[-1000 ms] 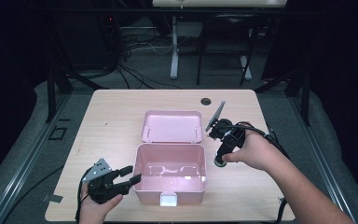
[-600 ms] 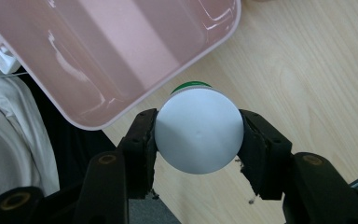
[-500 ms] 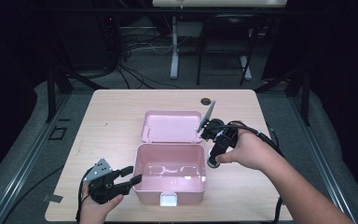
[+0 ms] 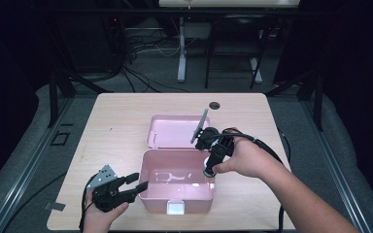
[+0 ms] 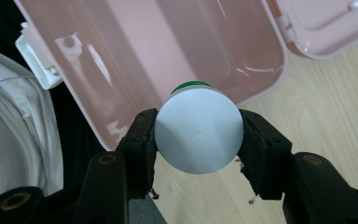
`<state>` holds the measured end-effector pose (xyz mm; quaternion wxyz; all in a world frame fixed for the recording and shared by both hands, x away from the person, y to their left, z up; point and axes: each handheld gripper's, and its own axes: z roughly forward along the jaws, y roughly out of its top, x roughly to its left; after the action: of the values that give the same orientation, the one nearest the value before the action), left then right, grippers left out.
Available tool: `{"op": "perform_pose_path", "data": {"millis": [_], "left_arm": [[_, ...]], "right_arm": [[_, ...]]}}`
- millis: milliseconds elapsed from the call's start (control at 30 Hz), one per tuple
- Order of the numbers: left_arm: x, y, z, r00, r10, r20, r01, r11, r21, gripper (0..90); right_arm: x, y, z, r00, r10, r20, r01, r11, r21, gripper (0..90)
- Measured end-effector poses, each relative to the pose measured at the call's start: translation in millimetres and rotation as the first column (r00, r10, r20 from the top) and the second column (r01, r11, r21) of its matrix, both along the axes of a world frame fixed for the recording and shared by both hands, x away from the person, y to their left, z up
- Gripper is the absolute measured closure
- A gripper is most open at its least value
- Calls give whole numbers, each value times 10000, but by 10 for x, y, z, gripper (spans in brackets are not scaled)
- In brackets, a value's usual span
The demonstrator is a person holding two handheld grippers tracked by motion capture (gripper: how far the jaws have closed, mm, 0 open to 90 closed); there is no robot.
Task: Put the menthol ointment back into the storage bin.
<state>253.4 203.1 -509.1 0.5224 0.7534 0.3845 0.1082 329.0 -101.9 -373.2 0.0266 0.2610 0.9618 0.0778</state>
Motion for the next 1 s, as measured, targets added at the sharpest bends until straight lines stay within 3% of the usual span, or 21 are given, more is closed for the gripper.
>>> {"op": "perform_pose_path", "data": {"millis": [200, 367, 467, 1000], "left_arm": [[-1, -3, 4, 10000, -52, -50, 53, 9999, 89, 487], [-1, -2, 4, 10000, -65, -55, 66, 9999, 86, 486], [1, -4, 2, 10000, -57, -54, 57, 9999, 84, 487], [6, -10, -5, 10000, -43, -17, 43, 10000, 28, 487]], "right_arm": [[-20, 82, -30, 9963, 863, 52, -863, 9962, 77, 500], [-30, 138, -87, 9814, 1895, 313, -1888, 9817, -236, 501], [-23, 166, -129, 9760, 2161, 264, -2151, 9759, -380, 500], [53, 298, -447, 9700, 2417, -269, -2432, 9646, -1021, 501]]}}
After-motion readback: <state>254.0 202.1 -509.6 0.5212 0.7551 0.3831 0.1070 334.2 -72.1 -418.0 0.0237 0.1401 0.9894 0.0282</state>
